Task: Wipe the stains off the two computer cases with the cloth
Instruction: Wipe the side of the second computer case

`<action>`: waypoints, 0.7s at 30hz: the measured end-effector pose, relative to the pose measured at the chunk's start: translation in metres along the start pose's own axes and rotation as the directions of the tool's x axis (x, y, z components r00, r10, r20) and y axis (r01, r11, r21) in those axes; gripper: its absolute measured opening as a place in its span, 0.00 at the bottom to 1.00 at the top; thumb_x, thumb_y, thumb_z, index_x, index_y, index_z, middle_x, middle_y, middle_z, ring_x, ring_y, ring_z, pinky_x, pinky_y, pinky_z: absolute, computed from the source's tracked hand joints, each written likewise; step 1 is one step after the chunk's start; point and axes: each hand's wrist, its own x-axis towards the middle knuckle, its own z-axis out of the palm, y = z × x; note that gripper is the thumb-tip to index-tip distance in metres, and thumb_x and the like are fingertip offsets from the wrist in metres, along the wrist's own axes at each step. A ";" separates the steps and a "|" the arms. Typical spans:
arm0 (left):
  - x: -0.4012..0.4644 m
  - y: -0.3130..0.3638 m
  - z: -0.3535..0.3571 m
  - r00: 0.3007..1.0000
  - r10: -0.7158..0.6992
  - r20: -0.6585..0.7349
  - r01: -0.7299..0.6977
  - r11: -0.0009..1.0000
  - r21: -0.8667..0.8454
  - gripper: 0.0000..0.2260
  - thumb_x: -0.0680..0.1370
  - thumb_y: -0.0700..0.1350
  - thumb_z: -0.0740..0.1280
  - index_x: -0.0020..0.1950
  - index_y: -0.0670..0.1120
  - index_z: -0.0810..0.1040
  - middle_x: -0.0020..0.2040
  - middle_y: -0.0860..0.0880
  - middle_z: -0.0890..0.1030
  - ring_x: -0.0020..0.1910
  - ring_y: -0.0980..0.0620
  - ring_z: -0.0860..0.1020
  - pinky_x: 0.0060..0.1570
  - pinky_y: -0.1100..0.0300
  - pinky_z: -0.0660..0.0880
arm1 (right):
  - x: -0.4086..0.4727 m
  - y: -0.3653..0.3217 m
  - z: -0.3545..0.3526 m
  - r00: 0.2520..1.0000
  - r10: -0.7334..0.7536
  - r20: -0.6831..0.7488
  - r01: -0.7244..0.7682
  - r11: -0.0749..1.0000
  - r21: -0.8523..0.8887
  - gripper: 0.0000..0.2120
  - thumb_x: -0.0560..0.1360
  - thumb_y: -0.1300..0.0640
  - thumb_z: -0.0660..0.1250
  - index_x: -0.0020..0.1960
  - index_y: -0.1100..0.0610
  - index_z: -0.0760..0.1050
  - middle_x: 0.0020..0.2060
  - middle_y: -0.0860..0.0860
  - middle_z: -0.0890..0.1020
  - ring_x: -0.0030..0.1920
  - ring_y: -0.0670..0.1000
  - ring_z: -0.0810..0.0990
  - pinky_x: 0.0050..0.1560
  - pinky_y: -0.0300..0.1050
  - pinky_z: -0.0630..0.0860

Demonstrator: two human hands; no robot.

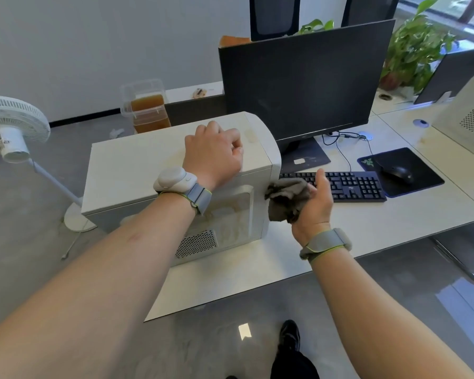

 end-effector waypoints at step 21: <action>0.001 -0.003 0.000 0.999 0.025 -0.035 -0.026 1.000 -0.016 0.08 0.82 0.54 0.62 0.55 0.55 0.79 0.55 0.48 0.76 0.56 0.48 0.71 0.51 0.53 0.63 | 0.058 0.143 -0.032 0.838 0.442 -0.318 -0.514 0.835 -0.194 0.04 0.79 0.66 0.61 0.47 0.59 0.68 0.40 0.55 0.72 0.34 0.54 0.74 0.38 0.43 0.72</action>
